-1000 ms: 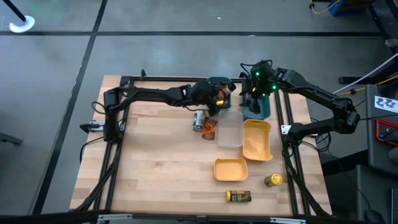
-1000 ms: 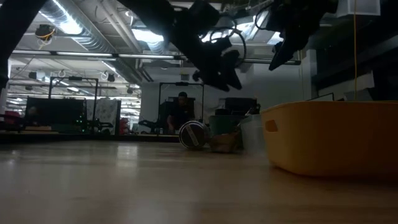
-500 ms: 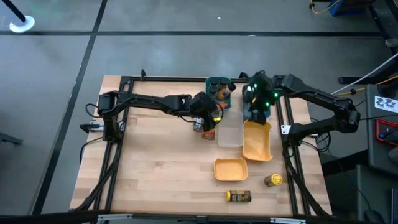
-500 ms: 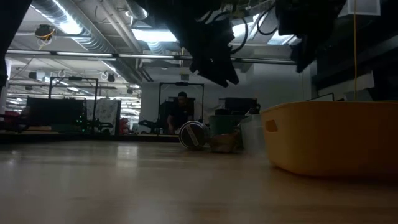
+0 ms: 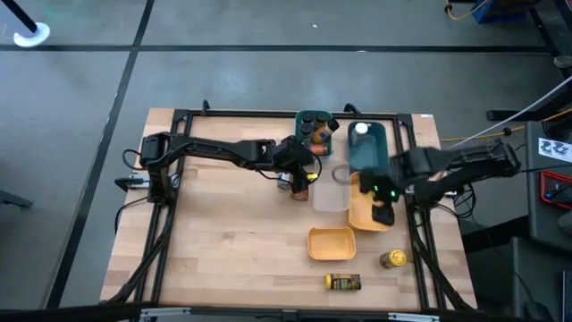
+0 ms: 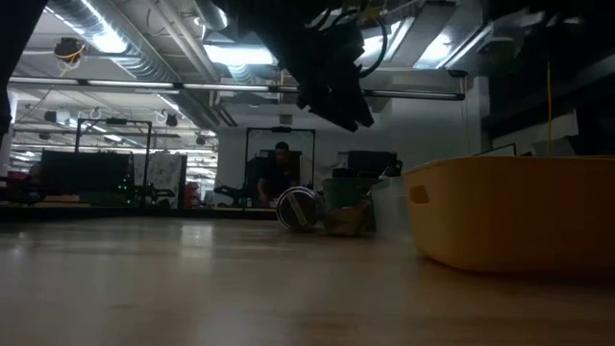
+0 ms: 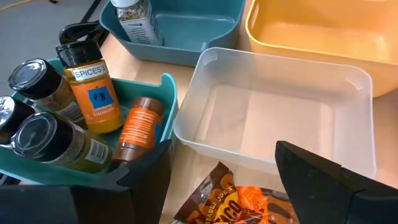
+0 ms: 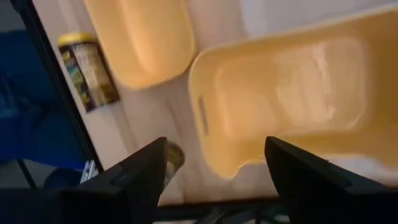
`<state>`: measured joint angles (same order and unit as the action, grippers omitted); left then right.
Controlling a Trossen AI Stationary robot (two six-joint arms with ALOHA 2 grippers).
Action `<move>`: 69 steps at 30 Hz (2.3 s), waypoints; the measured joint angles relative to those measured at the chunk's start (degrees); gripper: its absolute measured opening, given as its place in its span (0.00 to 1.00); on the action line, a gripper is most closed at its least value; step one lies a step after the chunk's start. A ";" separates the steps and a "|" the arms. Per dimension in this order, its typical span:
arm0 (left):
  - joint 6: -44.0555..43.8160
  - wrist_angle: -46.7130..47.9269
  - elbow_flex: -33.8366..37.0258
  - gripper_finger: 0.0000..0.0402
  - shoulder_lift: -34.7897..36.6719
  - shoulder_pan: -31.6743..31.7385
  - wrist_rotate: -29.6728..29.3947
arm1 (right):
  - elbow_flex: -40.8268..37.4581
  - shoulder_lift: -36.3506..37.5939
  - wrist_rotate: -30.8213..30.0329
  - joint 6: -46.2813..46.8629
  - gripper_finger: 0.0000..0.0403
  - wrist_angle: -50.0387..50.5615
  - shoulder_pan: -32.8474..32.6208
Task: Sort spices by type
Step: Put the yellow seasoning into the big yellow bin
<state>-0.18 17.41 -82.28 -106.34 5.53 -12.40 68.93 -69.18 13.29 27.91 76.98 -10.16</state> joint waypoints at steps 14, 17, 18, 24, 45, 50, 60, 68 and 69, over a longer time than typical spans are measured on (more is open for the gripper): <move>-0.05 0.01 0.00 0.66 0.00 -1.46 0.00 | 0.00 -1.25 -9.08 38.14 0.67 2.08 -30.92; -0.06 -0.02 0.00 0.66 0.00 -1.54 0.00 | 0.00 -2.80 -9.59 43.61 0.67 1.97 -35.15; -0.13 -0.02 0.00 0.66 0.00 -1.54 0.00 | 0.00 -3.46 -9.74 45.06 0.67 1.98 -36.31; -2.28 -0.02 0.01 0.66 0.00 -1.54 -0.02 | 0.00 -7.70 -9.74 49.64 0.67 -0.18 -41.75; -4.38 -0.01 0.04 0.66 0.00 -1.54 -0.02 | 0.00 -15.09 -9.79 50.17 0.67 -2.15 -45.00; -4.38 0.00 0.04 0.66 0.00 -1.54 -0.02 | 0.00 -15.09 -9.79 50.20 0.67 -2.13 -45.00; -4.90 0.00 0.04 0.66 0.00 -1.54 -0.02 | -0.14 -15.09 -9.87 50.24 0.67 -2.97 -45.00; -5.87 0.02 0.04 0.66 0.00 -1.54 -0.02 | -3.97 -14.86 -9.28 50.26 0.67 -7.24 -44.95; -5.87 0.02 0.04 0.66 0.00 -1.54 -0.02 | -3.98 -14.87 -9.33 50.26 0.67 -7.32 -44.95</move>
<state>-6.04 17.43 -82.24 -106.34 3.99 -12.43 64.95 -84.04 3.96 78.17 69.66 -55.11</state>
